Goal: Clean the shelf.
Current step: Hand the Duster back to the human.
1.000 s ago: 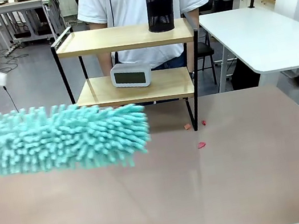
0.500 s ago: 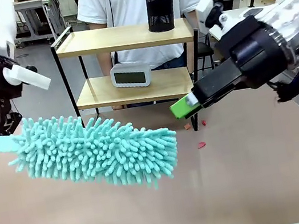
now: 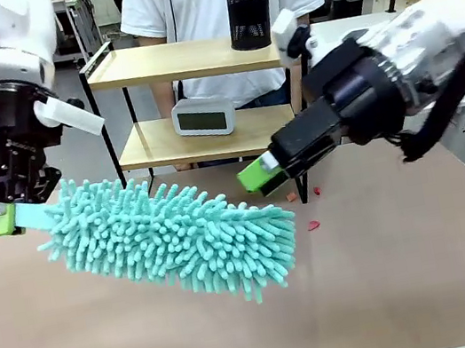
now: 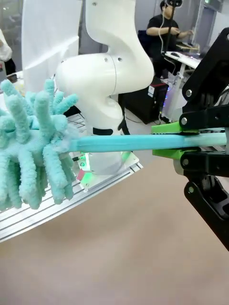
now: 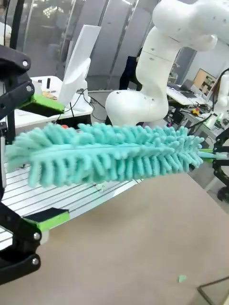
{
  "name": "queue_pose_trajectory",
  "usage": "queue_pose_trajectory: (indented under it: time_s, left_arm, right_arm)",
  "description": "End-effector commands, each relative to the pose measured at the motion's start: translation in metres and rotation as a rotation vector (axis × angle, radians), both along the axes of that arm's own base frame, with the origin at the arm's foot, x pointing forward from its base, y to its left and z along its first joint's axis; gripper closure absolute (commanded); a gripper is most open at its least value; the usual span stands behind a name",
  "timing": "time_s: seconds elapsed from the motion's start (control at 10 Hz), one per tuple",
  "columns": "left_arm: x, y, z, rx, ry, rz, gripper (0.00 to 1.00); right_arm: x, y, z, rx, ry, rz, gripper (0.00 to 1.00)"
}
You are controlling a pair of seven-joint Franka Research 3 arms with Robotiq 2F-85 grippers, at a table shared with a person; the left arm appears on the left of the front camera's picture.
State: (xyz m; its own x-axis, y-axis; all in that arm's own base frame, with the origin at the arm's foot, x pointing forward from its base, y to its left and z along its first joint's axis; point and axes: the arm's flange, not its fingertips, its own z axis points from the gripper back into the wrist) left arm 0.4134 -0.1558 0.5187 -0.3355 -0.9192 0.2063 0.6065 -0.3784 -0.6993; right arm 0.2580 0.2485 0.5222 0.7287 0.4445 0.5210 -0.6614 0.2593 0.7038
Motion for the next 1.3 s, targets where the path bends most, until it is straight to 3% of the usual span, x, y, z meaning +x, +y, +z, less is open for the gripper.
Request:
queue_pose_trajectory:
  time_s: [0.0, 0.6, 0.9, 1.0, 1.1, 1.2]
  left_arm:
    - [0.003, -0.002, 0.01, 0.0, -0.001, -0.064, 0.87]
    - [0.006, -0.016, 0.011, 0.036, -0.018, -0.06, 0.87]
    - [0.005, -0.015, 0.012, 0.03, -0.023, -0.04, 0.87]
    - [0.005, -0.014, 0.013, 0.023, -0.022, -0.041, 0.87]
    - [0.005, -0.014, 0.012, 0.026, -0.022, -0.037, 0.87]
    - [0.005, -0.014, 0.012, 0.029, -0.02, -0.039, 0.87]
  right_arm:
    - [0.013, 0.024, -0.004, -0.006, 0.032, 0.018, 0.0]
    - [-0.017, 0.064, -0.013, -0.199, 0.058, 0.045, 0.0]
    - [-0.018, 0.067, -0.015, -0.22, 0.004, 0.053, 0.0]
    - [-0.018, 0.067, -0.016, -0.233, 0.016, 0.058, 0.6]
    - [-0.017, 0.066, -0.017, -0.227, 0.019, 0.056, 0.6]
    - [-0.017, 0.066, -0.018, -0.228, 0.02, 0.055, 1.0]
